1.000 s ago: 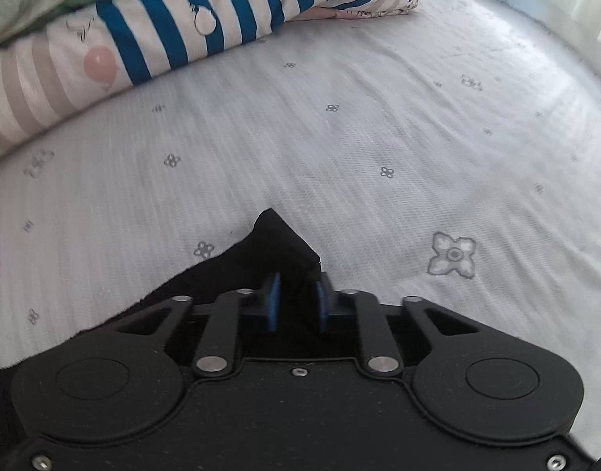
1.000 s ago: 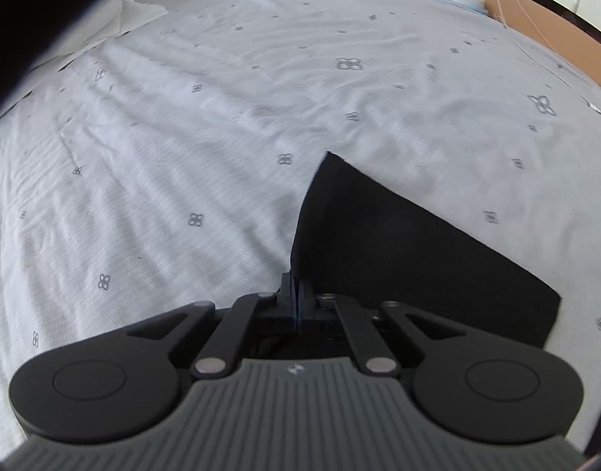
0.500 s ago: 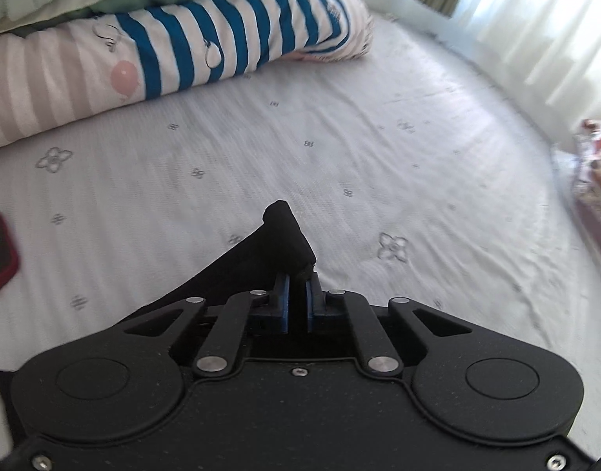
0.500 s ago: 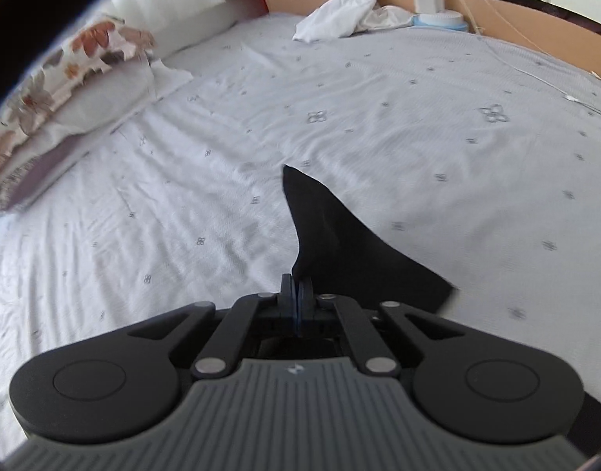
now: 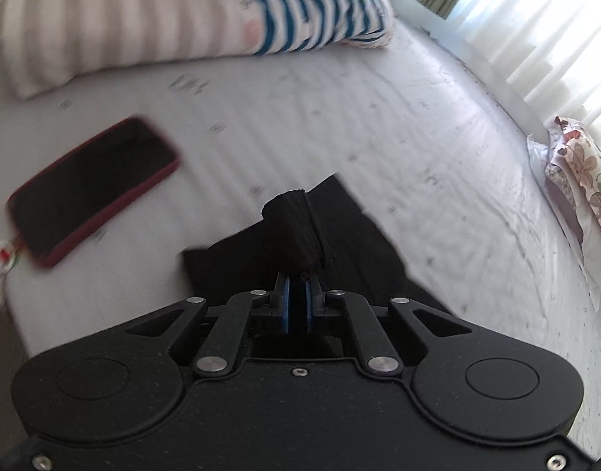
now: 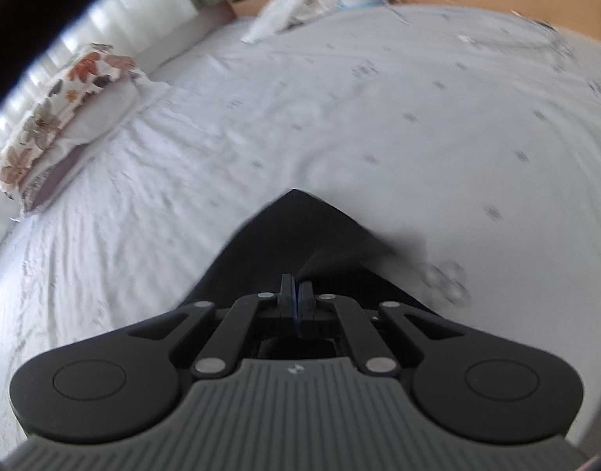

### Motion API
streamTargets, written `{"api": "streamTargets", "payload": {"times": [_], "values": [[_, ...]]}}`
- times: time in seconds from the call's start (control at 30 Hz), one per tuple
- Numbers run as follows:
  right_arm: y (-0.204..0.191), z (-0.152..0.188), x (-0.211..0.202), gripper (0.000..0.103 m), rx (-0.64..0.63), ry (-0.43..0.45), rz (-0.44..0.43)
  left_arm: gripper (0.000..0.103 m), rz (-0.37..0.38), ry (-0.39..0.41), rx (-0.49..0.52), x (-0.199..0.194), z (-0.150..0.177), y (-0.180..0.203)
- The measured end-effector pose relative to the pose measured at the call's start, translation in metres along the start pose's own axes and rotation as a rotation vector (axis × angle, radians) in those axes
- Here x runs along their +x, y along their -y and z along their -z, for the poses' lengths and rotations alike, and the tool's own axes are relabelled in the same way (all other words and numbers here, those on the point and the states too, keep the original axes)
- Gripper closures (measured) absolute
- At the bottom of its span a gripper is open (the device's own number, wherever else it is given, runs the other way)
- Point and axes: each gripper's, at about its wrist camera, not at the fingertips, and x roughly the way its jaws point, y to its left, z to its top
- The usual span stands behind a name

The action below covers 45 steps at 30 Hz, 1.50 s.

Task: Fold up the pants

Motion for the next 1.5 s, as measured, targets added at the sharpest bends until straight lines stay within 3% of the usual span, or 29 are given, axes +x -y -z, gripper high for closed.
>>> {"api": "streamTargets", "payload": {"times": [0.37, 0.9, 1.5], "values": [[0.047, 0.043, -0.018, 0.101, 0.015, -0.028, 0.037, 0.096, -0.027, 0.01, 0.062, -0.014, 0.026, -0.034], [0.076, 0.062, -0.017, 0.101, -0.01, -0.064, 0.083, 0.093, -0.078, 0.003, 0.128, -0.008, 0.043, -0.055], [0.1, 0.066, -0.015, 0.101, 0.013, -0.08, 0.106, 0.093, -0.097, 0.009, 0.162, -0.014, 0.033, -0.054]]}}
